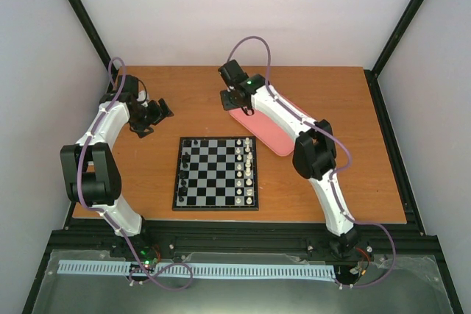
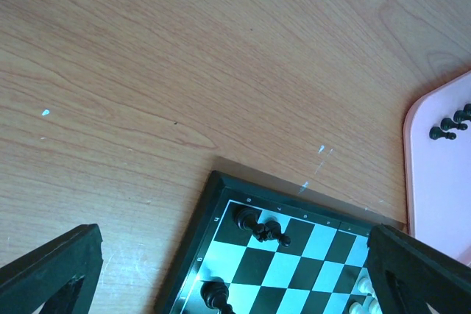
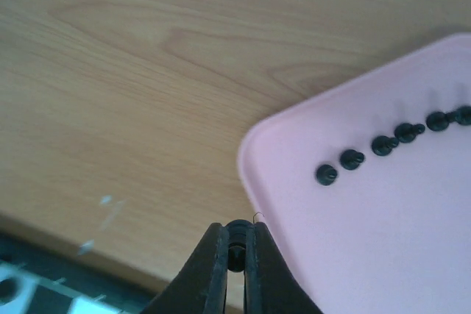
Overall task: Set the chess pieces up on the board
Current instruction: Pick up the chess piece from the storage box, then place the chess piece on the chessboard.
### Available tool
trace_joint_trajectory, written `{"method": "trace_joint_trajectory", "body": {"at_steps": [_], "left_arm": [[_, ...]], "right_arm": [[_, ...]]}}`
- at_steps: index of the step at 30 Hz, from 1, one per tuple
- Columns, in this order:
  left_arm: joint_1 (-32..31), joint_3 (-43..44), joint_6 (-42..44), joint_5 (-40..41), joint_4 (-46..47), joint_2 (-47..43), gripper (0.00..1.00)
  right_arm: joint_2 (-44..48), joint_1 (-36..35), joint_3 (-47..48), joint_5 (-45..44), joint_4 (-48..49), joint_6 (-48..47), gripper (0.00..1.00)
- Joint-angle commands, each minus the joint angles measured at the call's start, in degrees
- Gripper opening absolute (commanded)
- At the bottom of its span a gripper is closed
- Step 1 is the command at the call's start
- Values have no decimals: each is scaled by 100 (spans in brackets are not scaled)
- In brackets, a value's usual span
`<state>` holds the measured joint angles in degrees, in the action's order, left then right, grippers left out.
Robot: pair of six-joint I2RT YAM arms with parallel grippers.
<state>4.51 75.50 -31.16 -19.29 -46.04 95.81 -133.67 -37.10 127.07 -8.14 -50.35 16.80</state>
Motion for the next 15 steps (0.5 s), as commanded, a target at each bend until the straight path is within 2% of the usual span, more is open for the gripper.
{"method": "trace_joint_trajectory", "body": {"at_steps": [1,8,15], "left_arm": [[49,48,145,13,30,-141,100],[48,187,171,40,7,-13,100],[47,146,171,29,18,-44,100]], "right_arm": [[527,-447,-125,79,-59,-71,3],[1010,-1493,-1115,637,352,164,3],[747,-1861,-1047,959,545,397,3]]}}
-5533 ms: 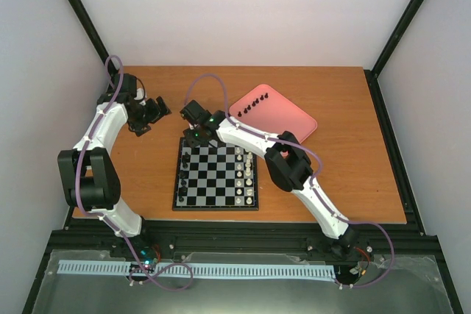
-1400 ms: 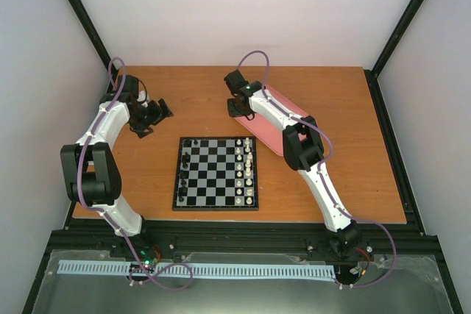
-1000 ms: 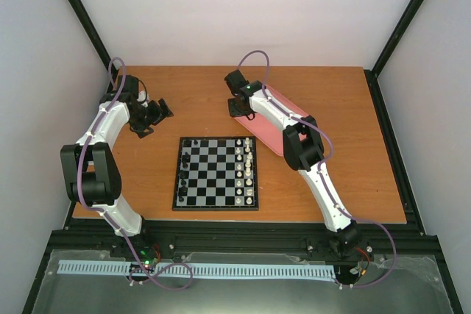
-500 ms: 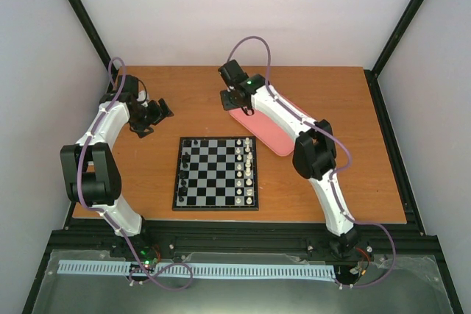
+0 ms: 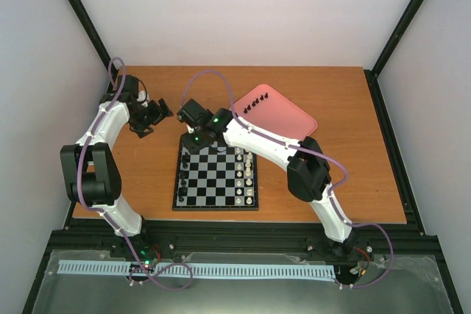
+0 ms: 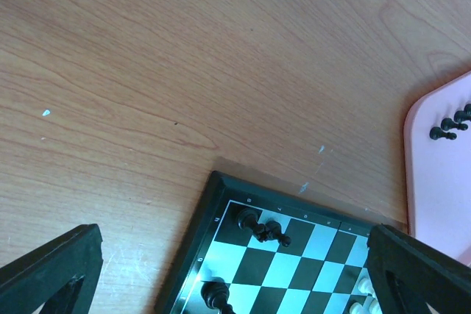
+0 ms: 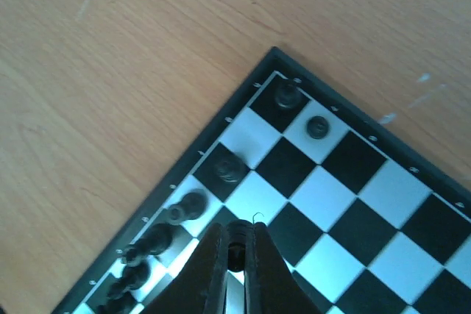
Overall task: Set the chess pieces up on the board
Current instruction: Place the chess piece on the chessboard.
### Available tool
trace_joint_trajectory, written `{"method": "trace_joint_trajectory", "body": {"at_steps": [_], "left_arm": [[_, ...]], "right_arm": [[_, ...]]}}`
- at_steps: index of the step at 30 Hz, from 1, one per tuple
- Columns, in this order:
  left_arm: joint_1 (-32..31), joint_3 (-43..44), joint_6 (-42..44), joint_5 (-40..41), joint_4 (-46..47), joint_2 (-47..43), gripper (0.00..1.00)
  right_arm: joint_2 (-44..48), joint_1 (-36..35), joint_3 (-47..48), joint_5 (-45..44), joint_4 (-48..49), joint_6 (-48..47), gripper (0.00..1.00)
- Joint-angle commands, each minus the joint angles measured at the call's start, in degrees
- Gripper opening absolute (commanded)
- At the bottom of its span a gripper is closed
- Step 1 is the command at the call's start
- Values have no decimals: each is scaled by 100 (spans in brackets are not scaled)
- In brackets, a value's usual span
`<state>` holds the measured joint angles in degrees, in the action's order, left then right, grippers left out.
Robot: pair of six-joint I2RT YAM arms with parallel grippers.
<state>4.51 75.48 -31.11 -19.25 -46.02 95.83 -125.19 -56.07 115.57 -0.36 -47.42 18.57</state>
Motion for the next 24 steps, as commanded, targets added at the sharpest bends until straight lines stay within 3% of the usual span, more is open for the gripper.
{"method": "trace_joint_trajectory", "body": {"at_steps": [1,24], "left_arm": [[49,136,167,21,22,-61,100],[45,239,176,82,-30,-73,100]], "right_arm": [[-141,31,130,186,246,242,3],[-1017,49,630,56,60,98,3]]}}
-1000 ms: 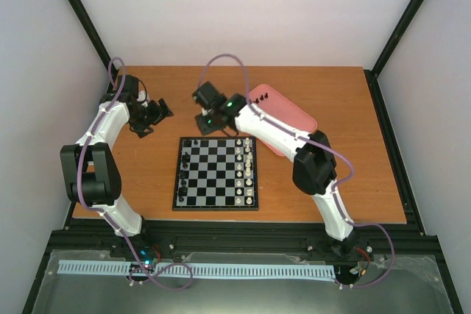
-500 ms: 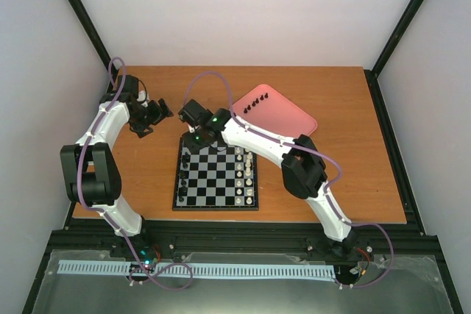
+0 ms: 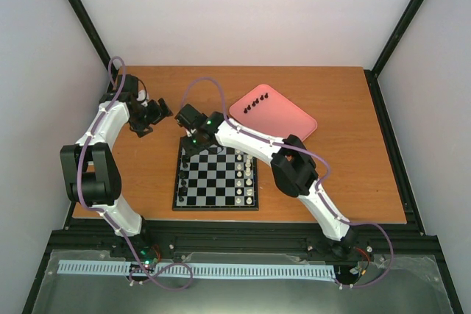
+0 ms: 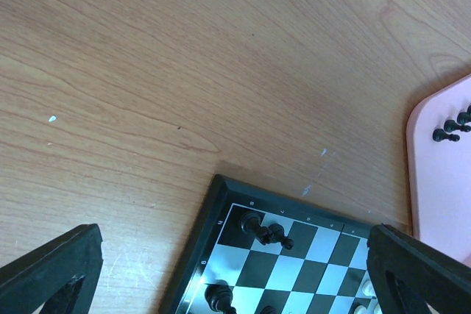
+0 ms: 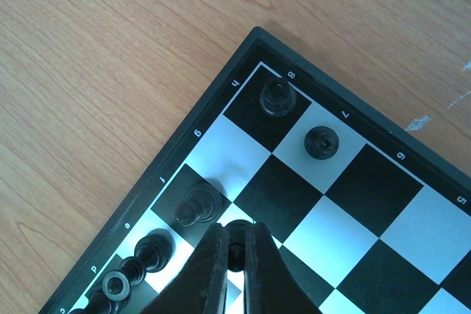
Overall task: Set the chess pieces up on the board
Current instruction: Place the chess piece on the chessboard.
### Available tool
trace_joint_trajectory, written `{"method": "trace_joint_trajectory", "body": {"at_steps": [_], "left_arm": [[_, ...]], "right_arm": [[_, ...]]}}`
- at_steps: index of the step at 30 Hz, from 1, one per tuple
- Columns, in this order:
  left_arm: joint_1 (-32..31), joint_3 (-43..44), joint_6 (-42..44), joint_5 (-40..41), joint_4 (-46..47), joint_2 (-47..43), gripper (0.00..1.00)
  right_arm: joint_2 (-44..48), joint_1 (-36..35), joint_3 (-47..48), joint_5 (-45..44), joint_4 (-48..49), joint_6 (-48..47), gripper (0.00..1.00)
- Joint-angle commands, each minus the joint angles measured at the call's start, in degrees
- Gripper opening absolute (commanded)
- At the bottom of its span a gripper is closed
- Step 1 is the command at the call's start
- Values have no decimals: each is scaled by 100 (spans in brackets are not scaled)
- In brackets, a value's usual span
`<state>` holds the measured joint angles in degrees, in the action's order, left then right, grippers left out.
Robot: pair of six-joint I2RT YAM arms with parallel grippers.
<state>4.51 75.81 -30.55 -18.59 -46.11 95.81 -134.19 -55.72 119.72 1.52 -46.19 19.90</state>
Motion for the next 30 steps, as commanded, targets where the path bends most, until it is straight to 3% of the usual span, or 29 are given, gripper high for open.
{"method": "trace_joint_trajectory", "body": {"at_steps": [1,30], "left_arm": [[47,194,119,18,-21,-79,100],[50,230,128,66,-22,20,100]], "right_arm": [[-124,17,211,-145,-60,-34,3],[-578,194,504,-44,-33,-128,3]]}}
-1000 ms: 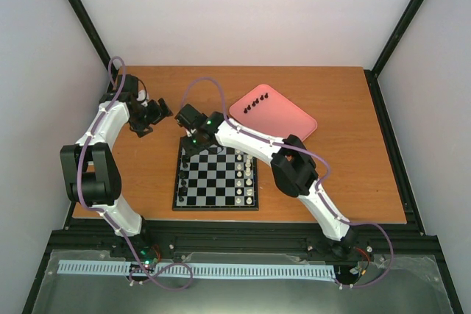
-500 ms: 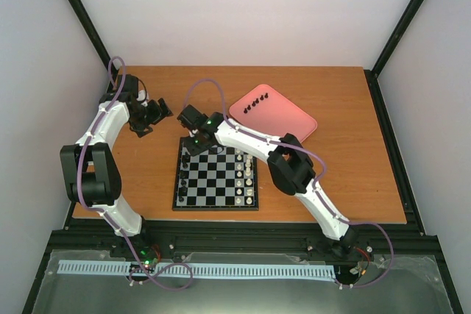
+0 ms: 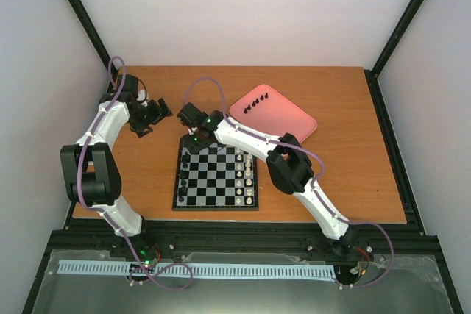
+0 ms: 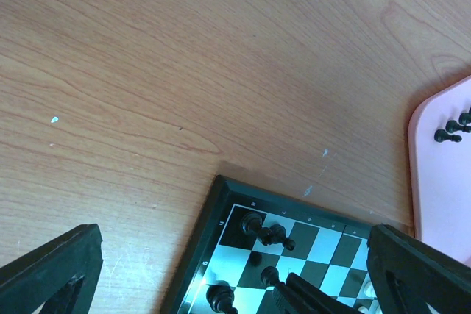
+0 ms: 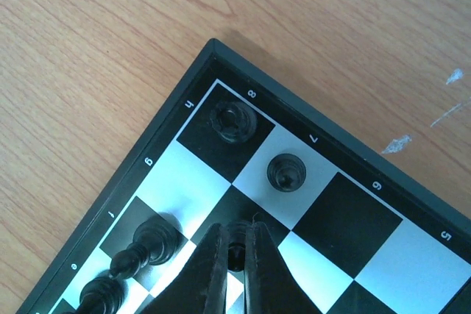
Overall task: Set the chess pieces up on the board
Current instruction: Place the chess piece on the chessboard.
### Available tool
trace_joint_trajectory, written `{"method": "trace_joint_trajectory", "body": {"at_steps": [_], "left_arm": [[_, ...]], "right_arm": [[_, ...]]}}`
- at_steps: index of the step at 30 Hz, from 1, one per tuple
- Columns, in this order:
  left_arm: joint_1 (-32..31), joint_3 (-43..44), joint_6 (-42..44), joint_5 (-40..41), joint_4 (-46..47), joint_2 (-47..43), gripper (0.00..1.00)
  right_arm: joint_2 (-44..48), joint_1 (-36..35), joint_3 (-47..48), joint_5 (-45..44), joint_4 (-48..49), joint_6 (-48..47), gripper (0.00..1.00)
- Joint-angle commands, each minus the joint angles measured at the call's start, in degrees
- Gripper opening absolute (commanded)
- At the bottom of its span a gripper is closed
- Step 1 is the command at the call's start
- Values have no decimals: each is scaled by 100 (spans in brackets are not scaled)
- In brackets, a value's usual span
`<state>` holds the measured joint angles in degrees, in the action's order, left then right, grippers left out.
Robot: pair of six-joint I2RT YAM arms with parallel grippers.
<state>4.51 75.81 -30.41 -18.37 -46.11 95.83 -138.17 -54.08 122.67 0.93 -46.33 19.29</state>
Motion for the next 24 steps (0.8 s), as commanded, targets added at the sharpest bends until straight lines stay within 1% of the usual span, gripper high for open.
{"method": "trace_joint_trajectory", "body": {"at_steps": [1,8,11,13,17,19,21,24], "left_arm": [[49,227,115,44,-26,23,100],[50,232,115,35,-23,56,100],[45,239,115,34,-21,58,100],[49,235,123,35,-22,58,100],[50,220,123,36,-22,58,100],[50,231,123,35,-23,64,100],[50,249,123,36,-21,78,100],[45,284,123,43,-38,104,100]], "right_arm": [[-198,30,205,12,-47,-73,3],[-234,38,204,43,-62,-91,5],[-245,38,209,38,-69,-84,7],[-246,38,288,46,-67,-92,11],[-216,38,388,51,-75,-123,23],[-195,39,389,56,-77,-142,27],[-156,38,396,49,-94,-167,30],[-103,38,389,11,-109,-194,31]]}}
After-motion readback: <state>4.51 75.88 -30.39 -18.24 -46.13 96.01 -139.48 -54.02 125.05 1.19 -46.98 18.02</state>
